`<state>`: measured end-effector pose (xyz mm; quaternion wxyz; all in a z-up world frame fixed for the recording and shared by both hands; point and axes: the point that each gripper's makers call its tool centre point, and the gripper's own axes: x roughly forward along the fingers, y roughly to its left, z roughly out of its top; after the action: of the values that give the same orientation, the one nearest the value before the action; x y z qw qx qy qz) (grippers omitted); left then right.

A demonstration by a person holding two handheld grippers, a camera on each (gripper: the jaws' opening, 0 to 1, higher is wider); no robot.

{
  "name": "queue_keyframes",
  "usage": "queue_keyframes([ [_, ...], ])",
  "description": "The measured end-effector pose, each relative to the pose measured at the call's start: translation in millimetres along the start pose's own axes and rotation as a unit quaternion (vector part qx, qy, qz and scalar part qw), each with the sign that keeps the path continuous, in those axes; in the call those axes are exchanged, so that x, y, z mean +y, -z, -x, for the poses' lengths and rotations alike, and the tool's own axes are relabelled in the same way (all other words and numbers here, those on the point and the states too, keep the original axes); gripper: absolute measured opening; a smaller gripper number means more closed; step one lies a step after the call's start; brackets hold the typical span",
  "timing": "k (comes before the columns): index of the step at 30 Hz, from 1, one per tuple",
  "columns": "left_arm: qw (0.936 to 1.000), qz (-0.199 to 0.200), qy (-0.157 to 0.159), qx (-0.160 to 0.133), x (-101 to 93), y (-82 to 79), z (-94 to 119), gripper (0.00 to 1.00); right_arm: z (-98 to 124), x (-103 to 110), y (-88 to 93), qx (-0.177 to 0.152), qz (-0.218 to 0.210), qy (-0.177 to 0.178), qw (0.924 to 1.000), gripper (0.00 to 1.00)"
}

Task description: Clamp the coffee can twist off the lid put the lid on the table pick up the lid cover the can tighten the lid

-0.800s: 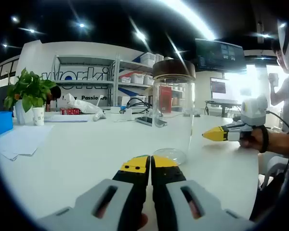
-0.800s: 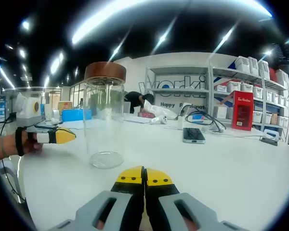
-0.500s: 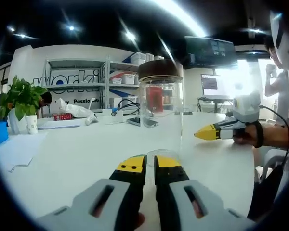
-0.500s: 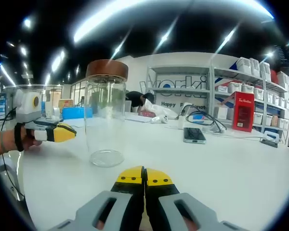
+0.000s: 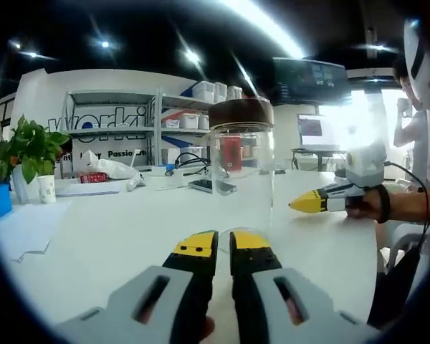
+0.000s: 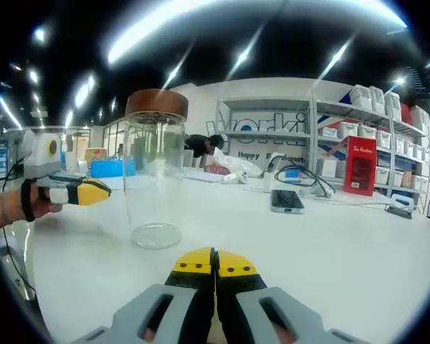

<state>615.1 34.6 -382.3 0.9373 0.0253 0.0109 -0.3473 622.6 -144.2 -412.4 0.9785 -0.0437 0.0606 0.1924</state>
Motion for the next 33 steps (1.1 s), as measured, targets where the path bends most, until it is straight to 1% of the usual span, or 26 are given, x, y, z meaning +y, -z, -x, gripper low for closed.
queue_keyframes([
  [5,0.9999,0.013,-0.003,0.001,0.7,6.6,0.4,0.0,-0.2,-0.2,0.3,0.001,0.001,0.001,1.0,0.0],
  [13,0.9998,0.018,-0.002,0.004,-0.7,9.9,0.9,0.0,-0.5,-0.9,1.0,0.003,0.001,0.004,1.0,0.0],
  [17,0.9997,0.02,-0.003,0.012,-0.8,13.6,0.4,0.0,-0.6,-2.0,1.0,0.003,-0.001,0.006,1.0,0.0],
  [24,0.9995,0.027,-0.006,0.011,1.2,14.1,0.8,0.0,0.1,-3.6,0.0,0.0,-0.003,0.01,0.9999,0.0],
  [29,0.9994,0.033,-0.002,0.008,1.8,13.2,1.4,0.0,-0.9,-2.1,1.8,0.005,0.003,0.006,1.0,0.0],
  [33,0.9994,0.034,0.003,0.01,0.8,14.0,1.0,0.0,-0.8,-3.2,1.5,0.004,-0.001,0.008,1.0,0.0],
])
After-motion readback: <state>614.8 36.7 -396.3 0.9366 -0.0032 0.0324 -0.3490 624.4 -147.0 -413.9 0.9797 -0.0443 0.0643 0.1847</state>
